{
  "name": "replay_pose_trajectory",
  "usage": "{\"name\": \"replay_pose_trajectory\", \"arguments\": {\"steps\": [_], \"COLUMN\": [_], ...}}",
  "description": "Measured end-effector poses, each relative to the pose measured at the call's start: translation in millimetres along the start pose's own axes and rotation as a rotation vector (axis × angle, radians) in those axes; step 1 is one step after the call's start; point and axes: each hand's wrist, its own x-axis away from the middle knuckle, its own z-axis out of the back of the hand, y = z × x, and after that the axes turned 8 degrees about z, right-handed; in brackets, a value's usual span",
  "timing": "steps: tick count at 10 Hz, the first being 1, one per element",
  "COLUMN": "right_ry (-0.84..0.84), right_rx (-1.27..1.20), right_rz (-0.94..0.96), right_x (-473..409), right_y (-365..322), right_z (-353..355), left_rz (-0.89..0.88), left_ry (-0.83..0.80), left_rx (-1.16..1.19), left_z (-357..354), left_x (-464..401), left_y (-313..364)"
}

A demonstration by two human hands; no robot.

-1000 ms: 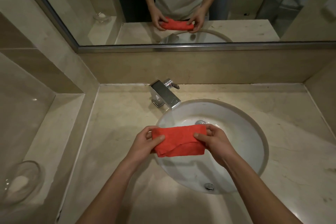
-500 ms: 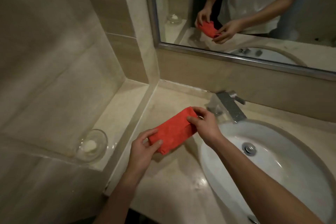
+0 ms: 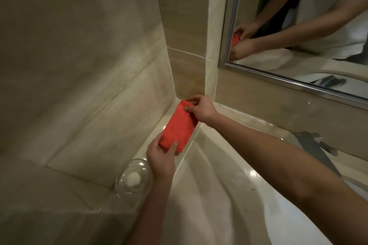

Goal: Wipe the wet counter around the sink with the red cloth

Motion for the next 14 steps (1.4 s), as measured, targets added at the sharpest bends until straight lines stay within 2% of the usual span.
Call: {"name": "replay_pose_trajectory", "arguments": {"steps": [1,2,3,4,5,6,8,9,10,12,14], "right_ry": [-0.044,-0.1,-0.167,-0.248,-0.319,-0.384,-0.358,-0.381,-0.371,-0.358,-0.35], "right_rx": [0.02,0.121,0.368,0.615,0.794,0.907,0.895,0.922,0.927,0.939,0.871], "right_rz": [0.008,0.075,0.343,0.622,0.636,0.577,0.576,0.568,0.511,0.505,0.428], "right_x": [-22,-30,-20,-7,2,4,19,33,26,30,36], "right_y": [5,8,9,21,34,42,34,43,45,39,34], "right_z": [-14,-24,-28,-34,-40,-36,-33,-31,-26,-28,-23], "left_rz": [0.011,-0.038,-0.203,-0.382,-0.468,-0.481,-0.512,-0.469,-0.474,-0.377,-0.268], "left_ry": [0.062,0.098,0.182,0.202,0.114,0.011,-0.042,-0.109,-0.121,-0.273,-0.277], "left_rx": [-0.065,-0.288,-0.672,-0.907,-1.081,-1.254,-1.26,-1.256,-1.288,-1.346,-1.362], "left_z": [1,-2,-5,-12,-15,-11,-7,-5,-10,-2,-8], "left_x": [-19,-30,-27,-22,-19,-19,-17,-14,-30,-25,-22], "left_y": [-6,-5,-9,-17,-26,-32,-24,-28,-25,-16,-1]}}
